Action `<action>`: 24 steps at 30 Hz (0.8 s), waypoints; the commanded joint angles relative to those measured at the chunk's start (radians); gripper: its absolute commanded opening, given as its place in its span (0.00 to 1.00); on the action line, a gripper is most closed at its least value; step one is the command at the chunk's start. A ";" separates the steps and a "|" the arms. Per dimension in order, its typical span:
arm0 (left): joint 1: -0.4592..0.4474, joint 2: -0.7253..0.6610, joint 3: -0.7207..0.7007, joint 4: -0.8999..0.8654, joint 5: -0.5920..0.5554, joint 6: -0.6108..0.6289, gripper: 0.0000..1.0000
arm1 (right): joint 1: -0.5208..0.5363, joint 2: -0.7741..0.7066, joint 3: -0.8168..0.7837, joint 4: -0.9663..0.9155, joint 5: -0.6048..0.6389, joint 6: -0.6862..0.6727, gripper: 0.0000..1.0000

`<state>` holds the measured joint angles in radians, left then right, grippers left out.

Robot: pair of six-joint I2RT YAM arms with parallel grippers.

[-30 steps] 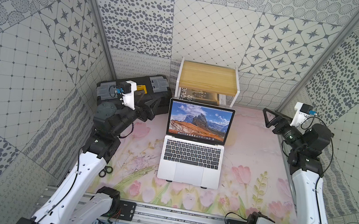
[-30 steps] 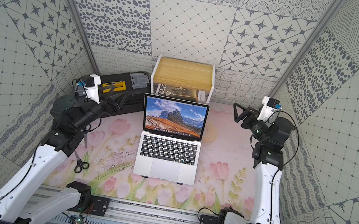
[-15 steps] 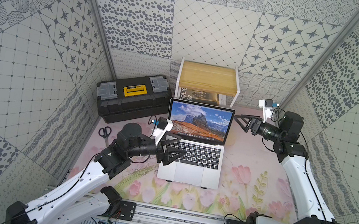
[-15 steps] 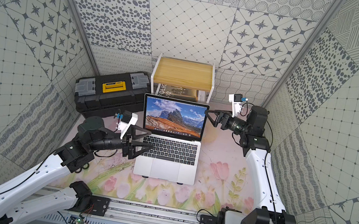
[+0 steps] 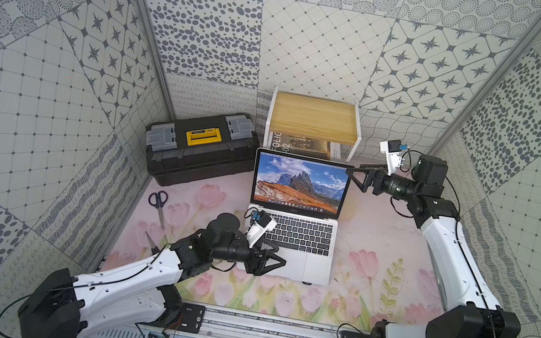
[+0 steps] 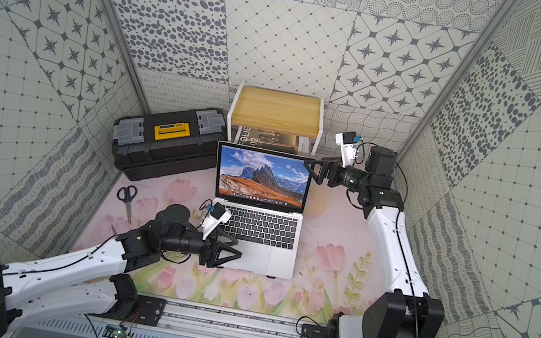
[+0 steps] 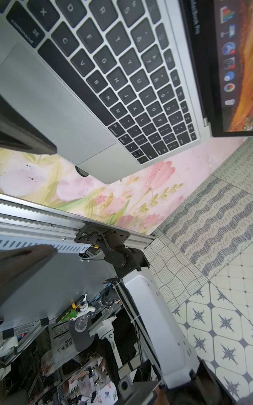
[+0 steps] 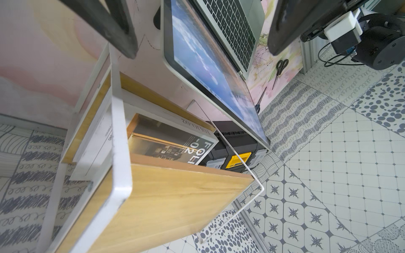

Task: Close the laptop lid and set it aside
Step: Close the lid of the laptop.

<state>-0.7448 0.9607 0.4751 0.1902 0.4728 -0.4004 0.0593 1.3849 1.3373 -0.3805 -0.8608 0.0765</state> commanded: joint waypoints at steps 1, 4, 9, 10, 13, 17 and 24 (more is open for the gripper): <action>-0.034 0.035 -0.042 0.135 -0.114 -0.062 0.68 | 0.037 -0.045 0.069 -0.070 0.052 -0.142 0.97; -0.043 0.060 -0.045 0.132 -0.142 -0.068 0.68 | 0.117 -0.009 0.209 -0.276 0.143 -0.297 0.97; -0.052 0.094 -0.056 0.152 -0.159 -0.087 0.68 | 0.261 0.136 0.468 -0.553 0.317 -0.476 0.97; -0.054 0.100 -0.064 0.162 -0.168 -0.092 0.67 | 0.283 0.161 0.515 -0.598 0.330 -0.497 0.97; -0.057 0.112 -0.082 0.178 -0.193 -0.111 0.66 | 0.339 0.257 0.664 -0.720 0.376 -0.552 0.97; -0.063 0.135 -0.091 0.183 -0.209 -0.126 0.65 | 0.410 0.403 0.867 -0.886 0.438 -0.615 0.97; -0.082 0.170 -0.116 0.230 -0.238 -0.145 0.64 | 0.428 0.601 1.202 -1.064 0.431 -0.655 0.97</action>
<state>-0.8127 1.1107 0.3714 0.3256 0.2817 -0.5182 0.4873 1.9633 2.4676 -1.3380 -0.4450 -0.5358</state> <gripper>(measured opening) 0.638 0.967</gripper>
